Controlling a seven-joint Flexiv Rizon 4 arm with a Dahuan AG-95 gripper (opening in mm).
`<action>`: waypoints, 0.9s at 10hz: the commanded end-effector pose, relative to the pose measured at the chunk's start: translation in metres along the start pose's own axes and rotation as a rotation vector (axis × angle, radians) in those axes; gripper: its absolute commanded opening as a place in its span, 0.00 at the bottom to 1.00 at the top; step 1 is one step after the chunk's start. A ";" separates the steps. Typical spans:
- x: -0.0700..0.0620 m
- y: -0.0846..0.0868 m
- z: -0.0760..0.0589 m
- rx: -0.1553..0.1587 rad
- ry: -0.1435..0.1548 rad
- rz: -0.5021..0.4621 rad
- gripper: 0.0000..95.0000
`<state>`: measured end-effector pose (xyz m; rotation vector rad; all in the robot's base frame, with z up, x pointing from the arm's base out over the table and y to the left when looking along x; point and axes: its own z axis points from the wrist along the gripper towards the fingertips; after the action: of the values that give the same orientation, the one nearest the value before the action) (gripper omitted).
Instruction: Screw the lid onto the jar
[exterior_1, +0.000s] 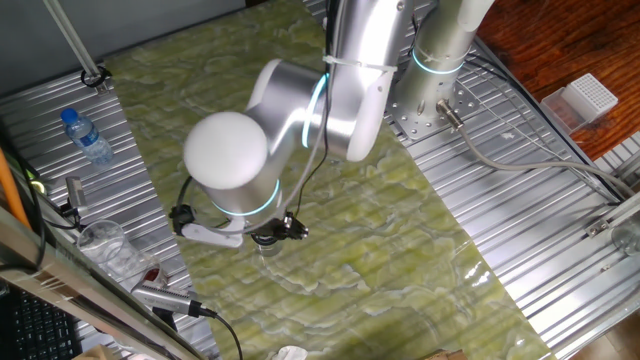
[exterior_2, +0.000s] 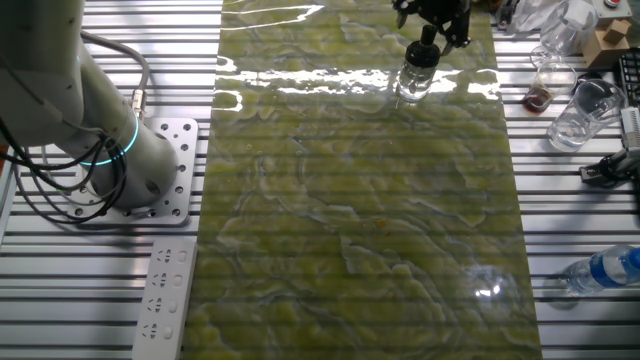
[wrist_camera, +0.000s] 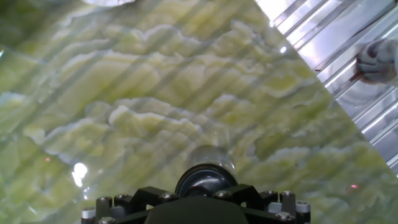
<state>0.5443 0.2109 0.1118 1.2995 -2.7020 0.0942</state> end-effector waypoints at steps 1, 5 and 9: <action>0.001 0.001 0.005 0.012 0.013 -0.006 1.00; 0.001 0.002 0.009 0.040 0.042 -0.031 1.00; 0.001 0.001 0.010 0.080 0.080 -0.042 1.00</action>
<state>0.5409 0.2095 0.1015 1.3444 -2.6329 0.2420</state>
